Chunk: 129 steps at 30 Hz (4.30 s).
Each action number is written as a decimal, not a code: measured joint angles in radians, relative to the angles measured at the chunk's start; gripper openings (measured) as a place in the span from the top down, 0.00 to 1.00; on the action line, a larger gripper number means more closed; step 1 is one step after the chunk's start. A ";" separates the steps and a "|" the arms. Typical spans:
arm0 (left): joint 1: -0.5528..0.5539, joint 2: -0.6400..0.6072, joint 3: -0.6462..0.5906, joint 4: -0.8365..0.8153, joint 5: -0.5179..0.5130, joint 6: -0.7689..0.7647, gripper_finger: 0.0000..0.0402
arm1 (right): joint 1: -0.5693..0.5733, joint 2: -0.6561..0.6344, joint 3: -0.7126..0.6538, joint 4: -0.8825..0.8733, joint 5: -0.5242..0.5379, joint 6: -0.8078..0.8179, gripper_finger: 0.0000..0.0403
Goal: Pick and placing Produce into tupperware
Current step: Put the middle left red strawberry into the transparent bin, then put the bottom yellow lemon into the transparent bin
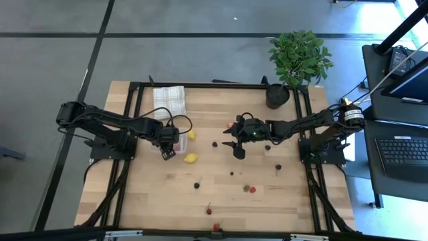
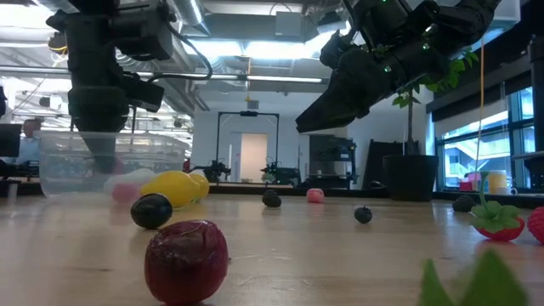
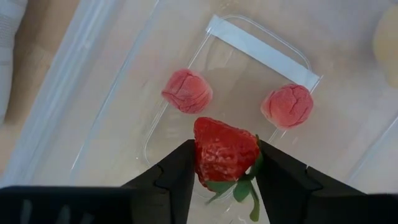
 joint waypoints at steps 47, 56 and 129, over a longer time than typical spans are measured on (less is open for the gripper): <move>-0.162 -0.053 0.148 0.237 0.015 0.256 0.74 | 0.000 0.000 0.000 -0.001 0.000 0.000 0.40; -0.170 -0.022 0.149 0.287 -0.004 0.275 0.48 | 0.000 0.000 0.000 0.000 0.000 0.000 0.40; -0.133 0.482 0.422 0.051 0.049 0.238 0.35 | -0.002 0.000 0.000 -0.024 0.000 -0.003 0.40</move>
